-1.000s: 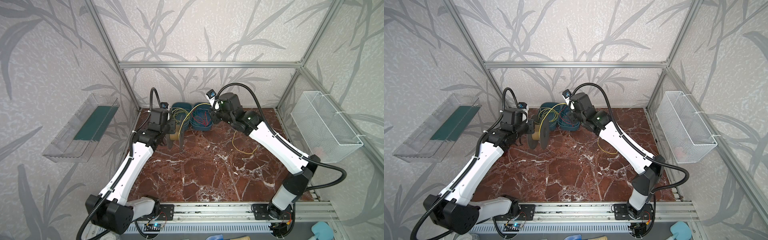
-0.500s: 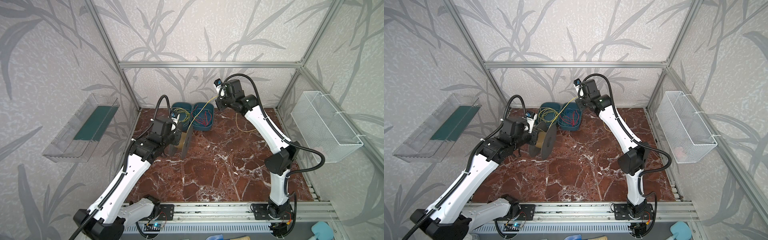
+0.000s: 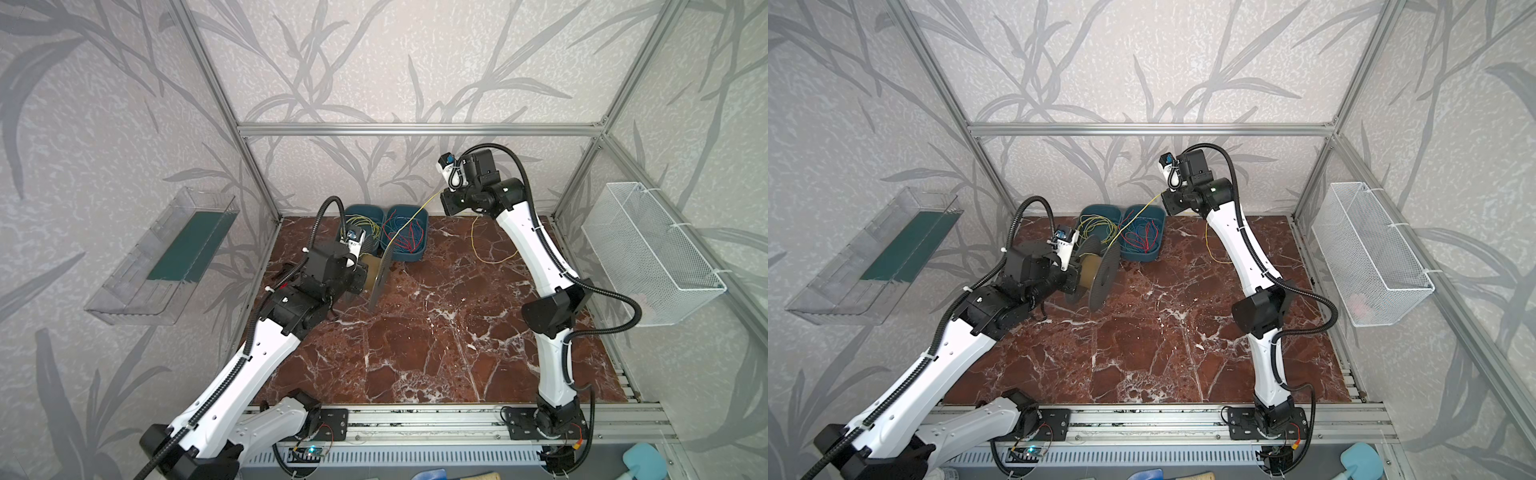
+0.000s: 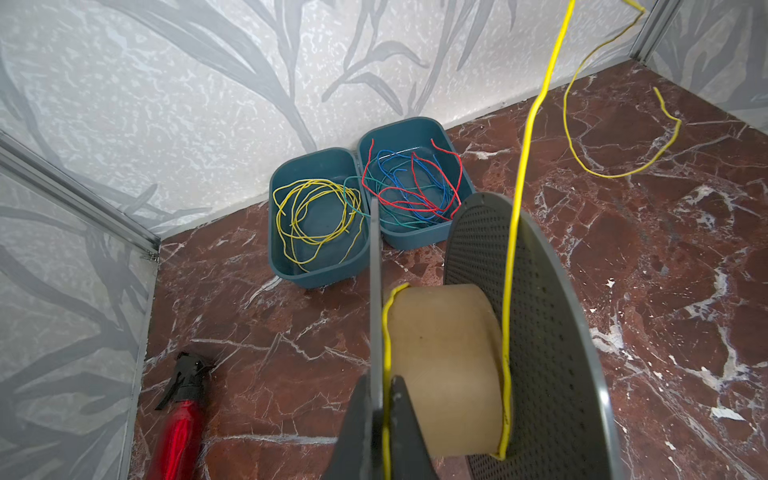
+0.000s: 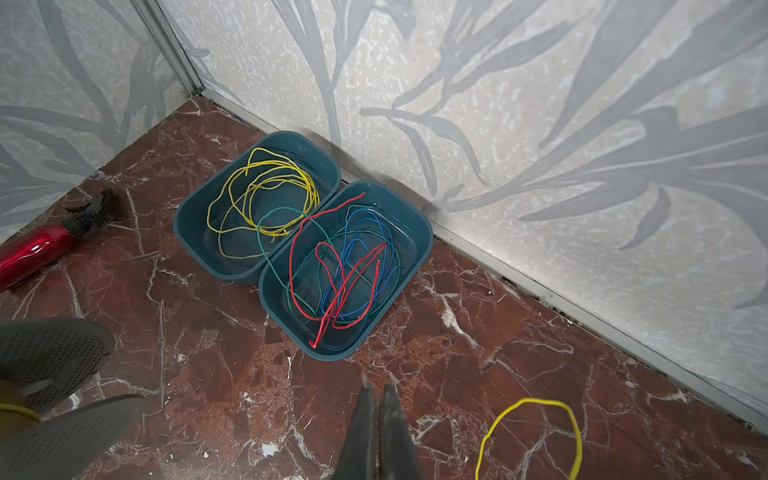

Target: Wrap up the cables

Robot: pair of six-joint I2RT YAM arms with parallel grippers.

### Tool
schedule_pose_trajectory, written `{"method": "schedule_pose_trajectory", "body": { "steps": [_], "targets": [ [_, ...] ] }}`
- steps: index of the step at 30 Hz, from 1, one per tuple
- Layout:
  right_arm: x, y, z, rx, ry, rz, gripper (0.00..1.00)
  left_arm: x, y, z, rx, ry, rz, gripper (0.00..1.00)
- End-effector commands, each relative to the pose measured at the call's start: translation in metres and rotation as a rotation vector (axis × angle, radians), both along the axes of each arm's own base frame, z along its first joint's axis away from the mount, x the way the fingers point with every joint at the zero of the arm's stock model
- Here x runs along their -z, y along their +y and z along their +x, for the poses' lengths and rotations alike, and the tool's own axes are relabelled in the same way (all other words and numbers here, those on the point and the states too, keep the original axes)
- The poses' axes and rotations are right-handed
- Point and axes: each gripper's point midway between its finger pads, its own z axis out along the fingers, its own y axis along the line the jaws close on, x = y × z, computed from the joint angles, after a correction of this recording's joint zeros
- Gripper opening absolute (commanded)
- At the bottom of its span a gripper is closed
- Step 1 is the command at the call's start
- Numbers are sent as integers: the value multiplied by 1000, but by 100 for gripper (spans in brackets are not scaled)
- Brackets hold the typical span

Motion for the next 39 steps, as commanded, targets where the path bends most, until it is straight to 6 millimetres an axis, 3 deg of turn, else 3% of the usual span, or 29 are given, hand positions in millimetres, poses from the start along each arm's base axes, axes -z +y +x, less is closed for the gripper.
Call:
{"method": "schedule_pose_trajectory", "body": {
  "steps": [1, 6, 12, 19, 22, 28, 32, 39],
  "targets": [
    [-4, -72, 51, 257, -72, 5, 0, 28, 30, -38, -7, 127, 125, 0],
    [45, -60, 54, 219, 41, 9, 0, 13, 19, -44, 50, 110, 63, 0],
    [105, -41, 38, 192, 145, -40, 0, -12, 6, -42, 78, 61, -37, 0],
    [167, -30, 7, 183, 234, -64, 0, -56, 6, -30, 25, -36, -141, 0],
    [189, -9, -20, 132, 269, -42, 0, -67, 9, -21, -25, -74, -173, 0],
    [215, 38, -69, 39, 372, 108, 0, -79, 7, -5, -75, -115, -249, 0],
    [220, 65, -92, -38, 417, 197, 0, -88, 9, -2, -97, -143, -281, 0],
    [235, 74, -109, -96, 468, 244, 7, -94, 13, -2, -101, -156, -274, 0]
  ]
}}
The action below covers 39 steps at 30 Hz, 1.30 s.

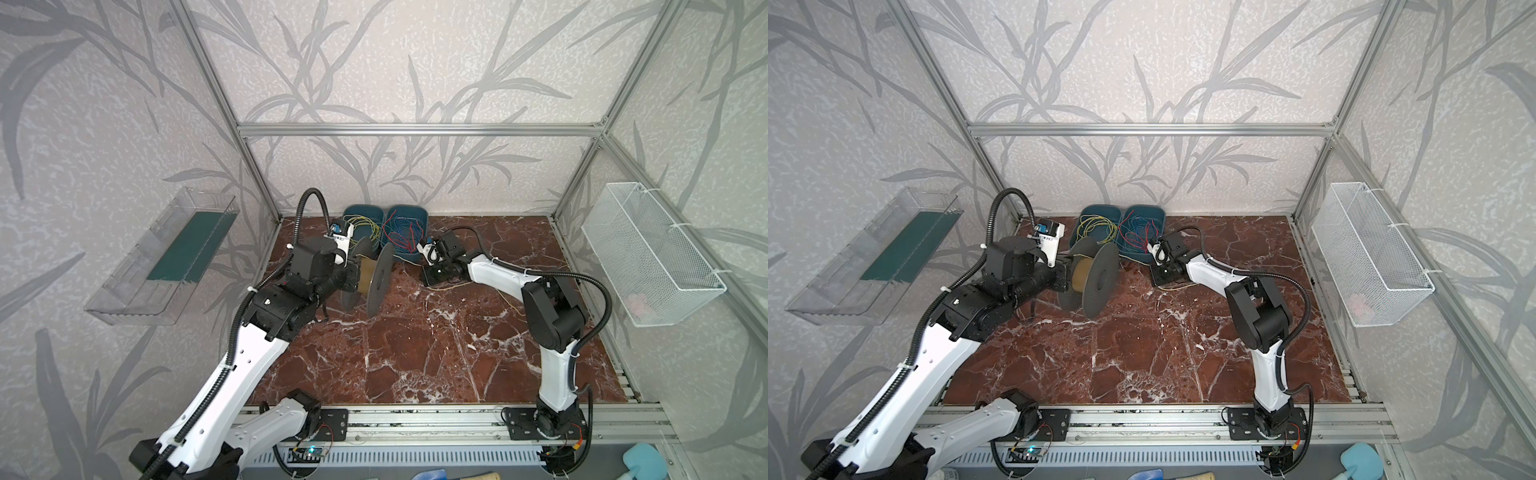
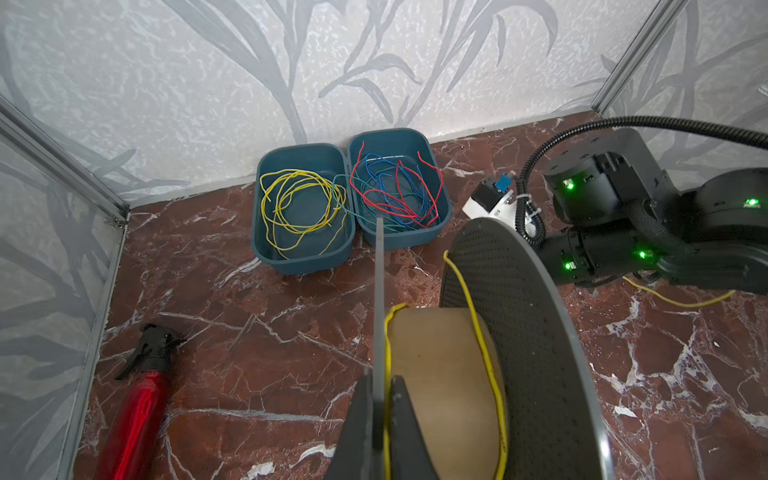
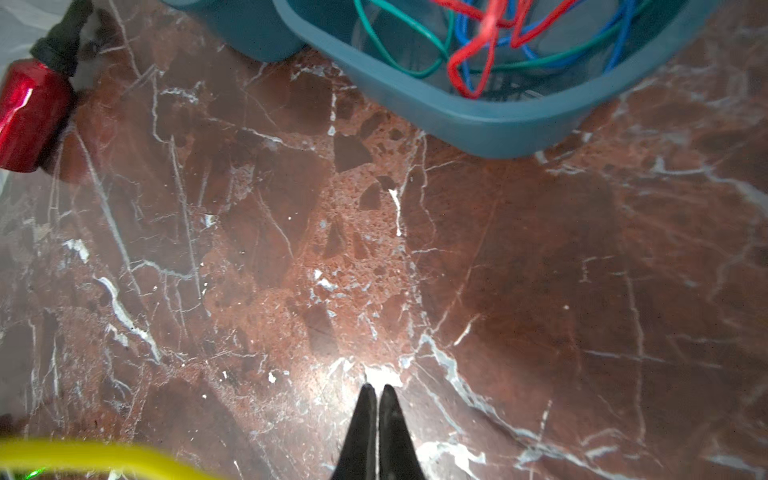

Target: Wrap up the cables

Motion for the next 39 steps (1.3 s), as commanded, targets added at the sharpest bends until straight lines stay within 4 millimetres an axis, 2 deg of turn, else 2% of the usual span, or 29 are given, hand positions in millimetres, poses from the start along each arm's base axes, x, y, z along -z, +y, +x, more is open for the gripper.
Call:
{"method": "schedule_pose_trajectory", "body": {
  "steps": [1, 5, 11, 17, 24, 27, 29, 32, 39],
  "targets": [
    [-8, 3, -5, -15, -1, 51, 7, -63, 11, 7, -71, -189, -92, 0],
    [12, -6, -10, -17, 30, 26, 8, -69, 17, 7, -83, -203, -71, 0],
    [25, -17, -20, -21, 48, 1, 9, -75, 28, 8, -108, -211, -50, 0],
    [28, -31, -26, 6, 59, -2, 11, -77, 39, 11, -137, -214, -31, 0],
    [25, -41, -31, 23, 61, 12, 13, -79, 43, 12, -138, -219, -29, 0],
    [28, -42, -32, 31, 68, 12, 7, -79, 41, 12, -132, -216, -39, 0],
    [33, -41, -35, 28, 84, 14, 0, -81, 41, 14, -138, -225, -62, 0],
    [42, -32, -42, 22, 110, 14, 0, -88, 40, 17, -152, -246, -123, 0],
    [41, 21, -83, -63, 95, 24, 0, -96, 46, 34, -247, -303, -219, 0]
  ]
}}
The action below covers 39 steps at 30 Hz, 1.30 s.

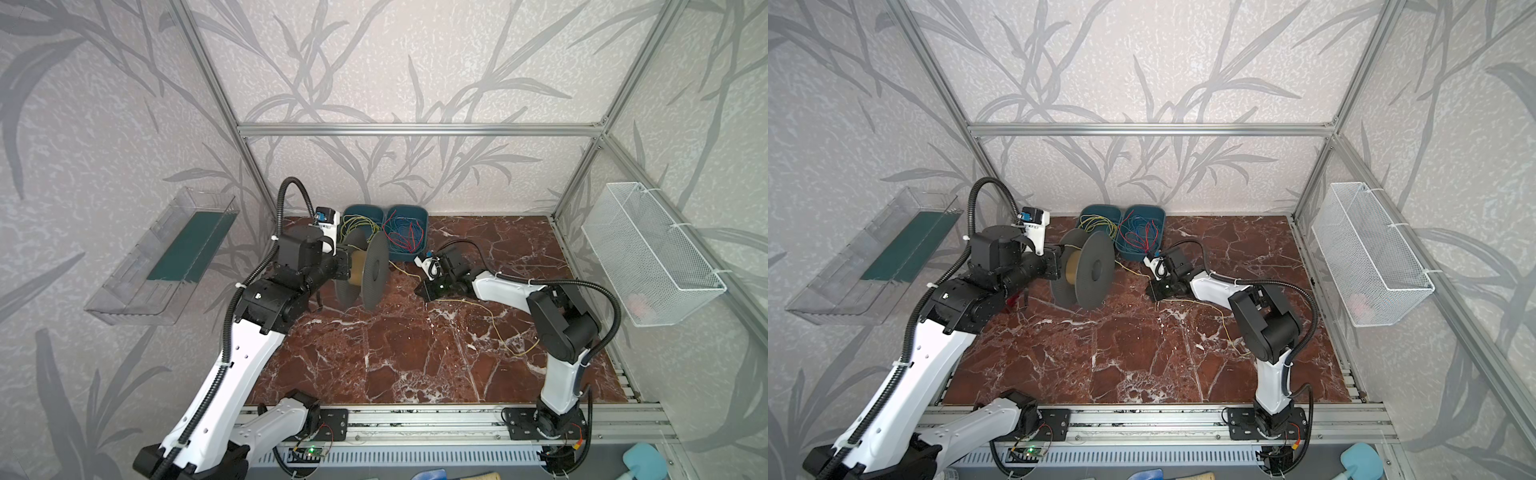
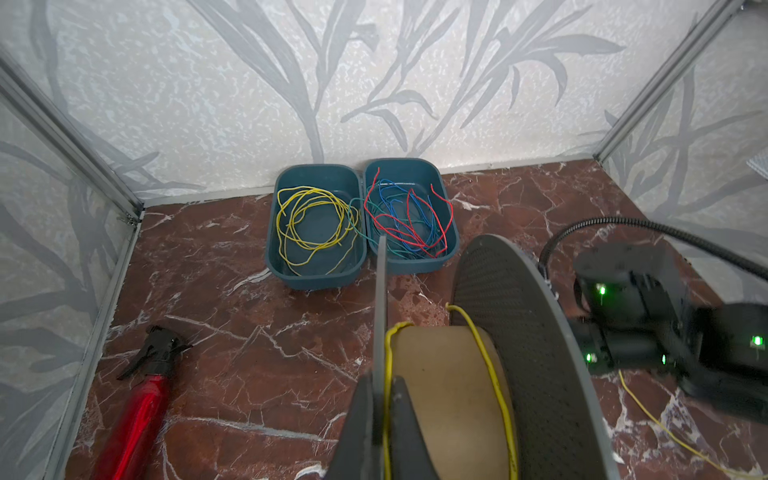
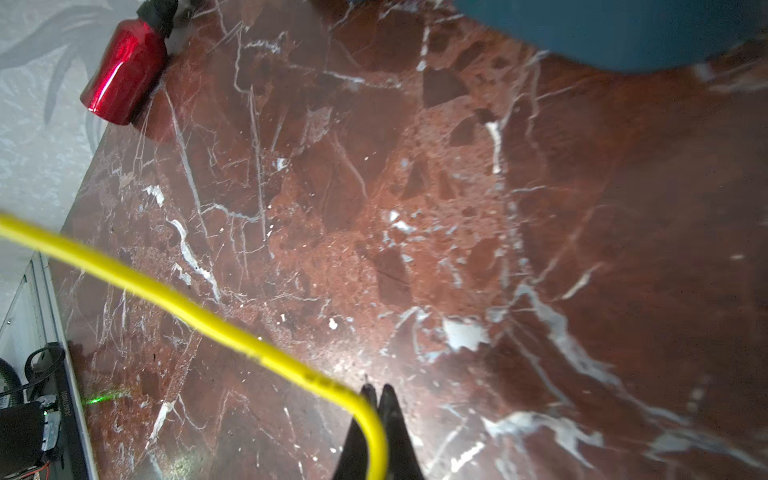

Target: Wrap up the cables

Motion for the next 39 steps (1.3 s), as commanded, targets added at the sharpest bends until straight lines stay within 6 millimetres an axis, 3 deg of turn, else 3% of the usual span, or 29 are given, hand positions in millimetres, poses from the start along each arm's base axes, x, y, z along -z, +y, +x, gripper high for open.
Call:
{"method": "schedule_pose_trajectory", "body": {
  "steps": [1, 5, 8, 12, 19, 28, 35, 39],
  "targets": [
    [28, 6, -30, 22, 88, -51, 0, -68, 24, 20, -173, -258, -124, 0],
    [18, 35, -55, -6, 118, 48, 0, -53, 26, 27, -207, -245, -137, 0],
    [14, 55, -74, -23, 182, 148, 0, -25, 33, 30, -259, -225, -126, 0],
    [14, 67, -91, -45, 208, 182, 0, 5, 46, 28, -351, -229, -120, 0],
    [24, 78, -113, -123, 228, 132, 0, 34, 53, 37, -465, -233, -110, 0],
    [3, 94, -144, -222, 207, 132, 0, 62, 47, 51, -508, -193, -51, 0],
    [-13, 101, -150, -236, 201, 185, 0, 100, 33, 51, -482, -135, 3, 0],
    [3, 99, -150, -240, 217, 149, 4, 124, 26, 46, -472, -87, 29, 0]
  ]
}}
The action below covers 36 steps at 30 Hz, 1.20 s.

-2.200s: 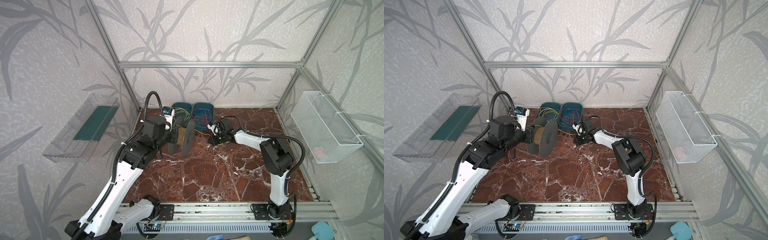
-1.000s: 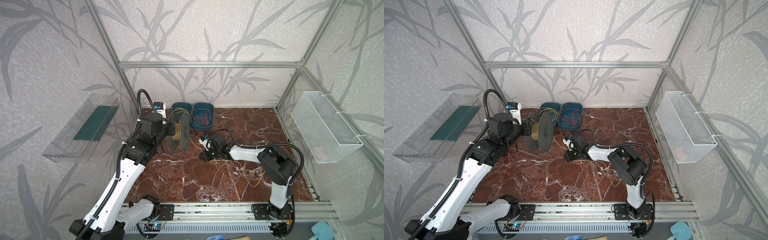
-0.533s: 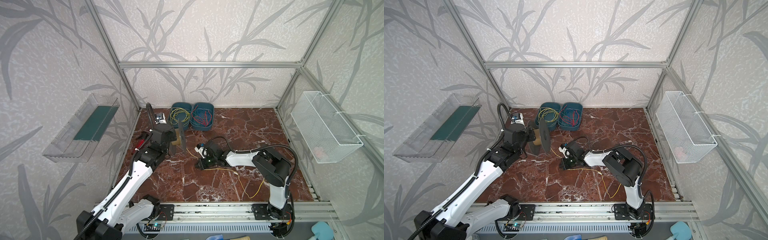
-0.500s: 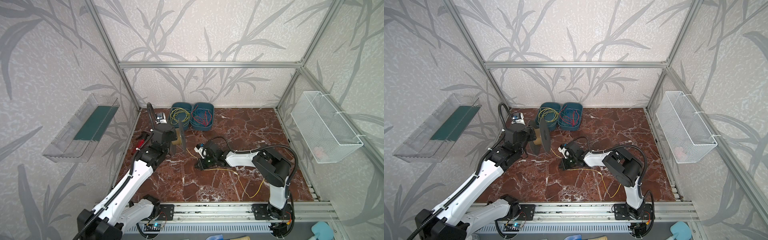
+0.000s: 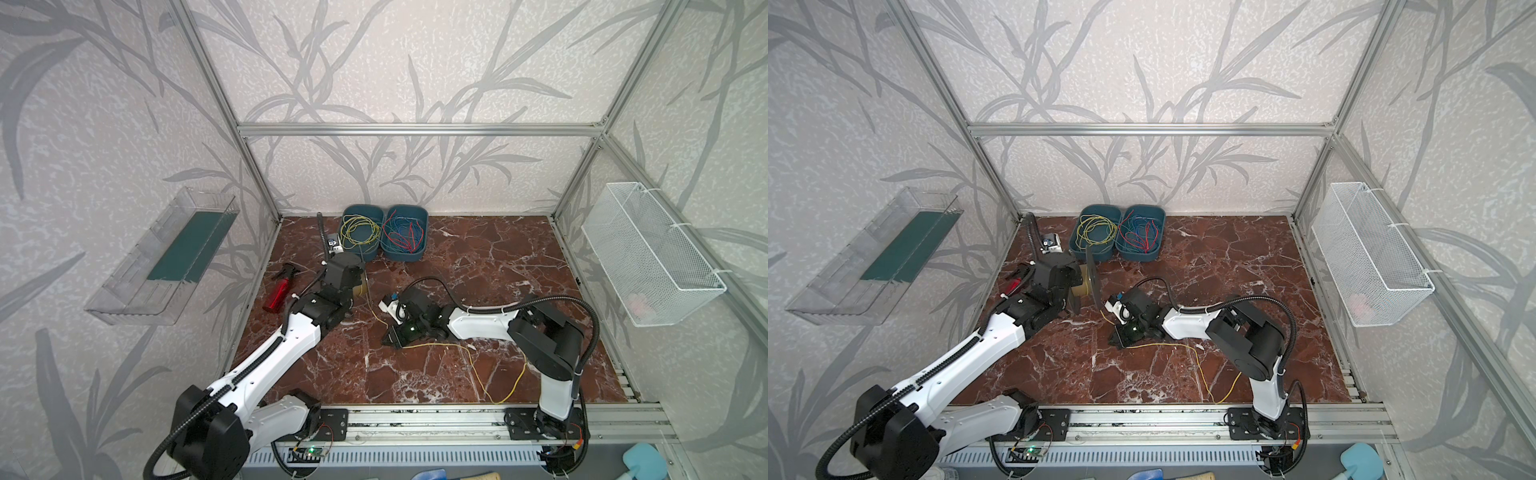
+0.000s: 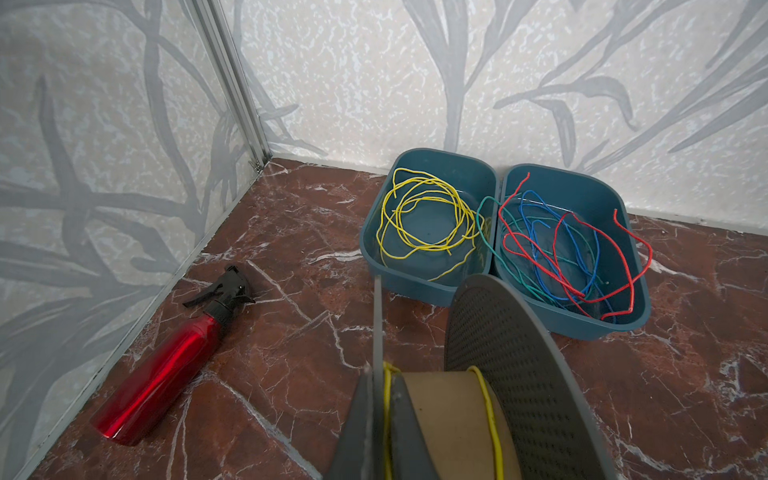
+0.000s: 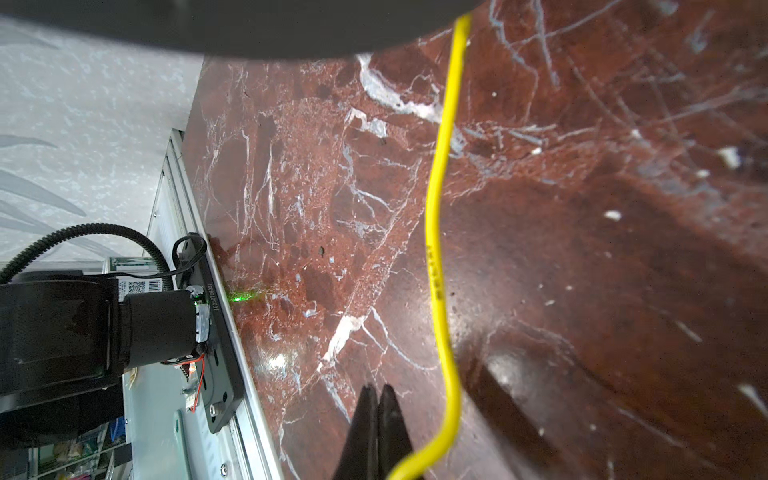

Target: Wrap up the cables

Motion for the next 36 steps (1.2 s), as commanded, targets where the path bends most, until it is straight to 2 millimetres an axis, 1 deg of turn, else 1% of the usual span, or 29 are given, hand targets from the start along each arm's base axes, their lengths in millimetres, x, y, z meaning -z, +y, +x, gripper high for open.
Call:
{"method": "schedule_pose_trajectory", "body": {
  "steps": [1, 4, 5, 8, 9, 12, 17, 19, 22, 25, 31, 32, 33, 36],
  "targets": [
    [-3, 5, -4, -37, -1, 17, 6, 0, -2, 0, -45, -54, -38, 0],
    [10, 5, -4, -37, 36, 14, 8, 16, -3, -6, -50, -26, -18, 0],
    [14, 4, -4, -30, 43, 10, 11, 21, -3, -7, -51, -17, -13, 0],
    [19, 2, -5, -31, 67, 15, 13, 34, -1, -11, -68, 7, -7, 0],
    [19, 2, -5, -31, 67, 13, 15, 35, -2, -11, -65, 11, -5, 0],
    [15, -2, -5, -34, 57, 7, 24, 40, 1, -12, -77, 23, 18, 0],
    [4, -8, -7, -36, 42, 5, 43, 57, -3, -13, -63, 57, 24, 0],
    [0, -12, -7, -36, 36, 0, 48, 64, -2, -14, -64, 68, 24, 0],
    [-10, -18, -7, -37, 18, -13, 51, 70, -3, -16, -56, 78, 25, 0],
    [-23, -27, -3, -36, -44, -51, 55, 70, -2, -16, -49, 84, 41, 0],
    [-37, -57, 12, -22, -156, -191, 59, 69, -3, -15, -38, 87, 53, 0],
    [-35, -64, 13, -26, -165, -222, 60, 69, -3, -15, -37, 85, 53, 0],
    [-45, -69, 14, -25, -193, -229, 60, 69, -3, -15, -38, 86, 55, 0],
    [-55, -94, 15, -26, -262, -329, 62, 68, -3, -16, -34, 85, 58, 0]
  ]
}}
